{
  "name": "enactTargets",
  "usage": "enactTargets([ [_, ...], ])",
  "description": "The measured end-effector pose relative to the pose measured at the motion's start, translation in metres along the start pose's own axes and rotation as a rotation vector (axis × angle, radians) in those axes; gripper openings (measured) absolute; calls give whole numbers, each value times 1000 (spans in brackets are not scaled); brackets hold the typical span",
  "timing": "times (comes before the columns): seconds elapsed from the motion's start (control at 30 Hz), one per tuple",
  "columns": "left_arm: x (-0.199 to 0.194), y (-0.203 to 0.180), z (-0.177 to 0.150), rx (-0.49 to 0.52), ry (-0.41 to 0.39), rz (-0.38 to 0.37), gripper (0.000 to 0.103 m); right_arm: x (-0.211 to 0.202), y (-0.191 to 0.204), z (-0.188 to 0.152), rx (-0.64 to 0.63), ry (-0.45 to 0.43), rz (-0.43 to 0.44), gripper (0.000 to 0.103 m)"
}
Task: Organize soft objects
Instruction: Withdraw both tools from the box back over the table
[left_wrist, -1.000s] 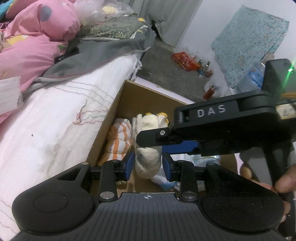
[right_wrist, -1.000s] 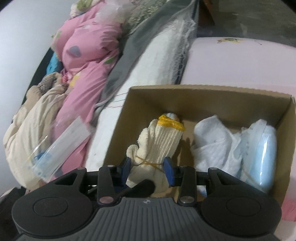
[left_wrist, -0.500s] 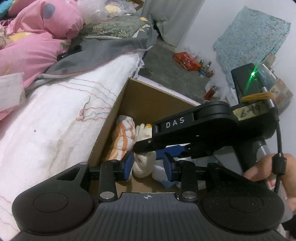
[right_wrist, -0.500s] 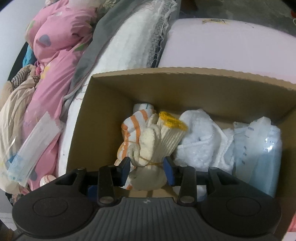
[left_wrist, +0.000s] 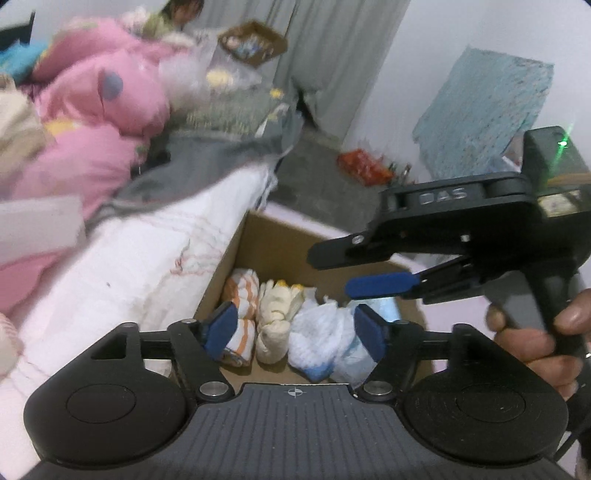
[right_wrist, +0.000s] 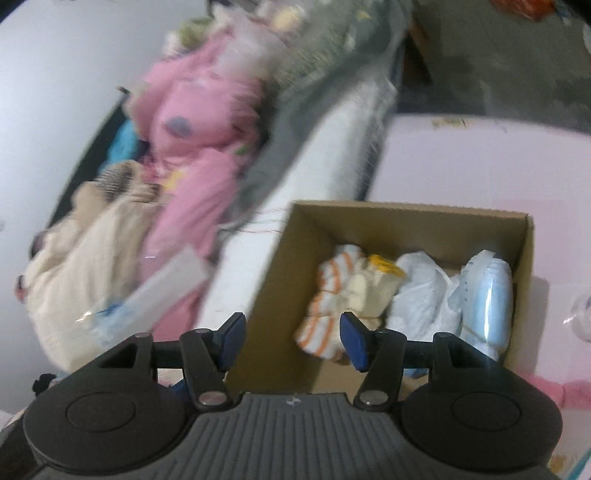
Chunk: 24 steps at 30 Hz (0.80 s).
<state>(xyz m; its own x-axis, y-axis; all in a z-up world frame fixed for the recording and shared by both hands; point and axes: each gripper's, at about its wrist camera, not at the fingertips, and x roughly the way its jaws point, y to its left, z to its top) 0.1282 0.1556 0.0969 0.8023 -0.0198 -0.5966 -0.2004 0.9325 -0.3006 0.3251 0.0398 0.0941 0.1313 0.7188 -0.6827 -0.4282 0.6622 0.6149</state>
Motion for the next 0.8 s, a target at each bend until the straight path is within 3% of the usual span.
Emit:
enactTargets([
  [0.13,-43,-10,-11,7,-88,-65,99,-55,19,-28,-62,-84,68,59],
  [0.3,-88,-17,-29,-26,-178,-146,103,-127,35,-78,-128,-202,122,60],
  [0.47,-114,-22,-55,-56,-213,-239,103,-188,41,-143,-212,-341,97,61],
  [0.6,-121,-25,-79,-91,-176,-314,103,-225,37,-201,-289,-462,-14,62],
  [0.8,-117,-46,-109,-9,-85,-358,103,-251,22,-267,-332,-557,-305,62],
])
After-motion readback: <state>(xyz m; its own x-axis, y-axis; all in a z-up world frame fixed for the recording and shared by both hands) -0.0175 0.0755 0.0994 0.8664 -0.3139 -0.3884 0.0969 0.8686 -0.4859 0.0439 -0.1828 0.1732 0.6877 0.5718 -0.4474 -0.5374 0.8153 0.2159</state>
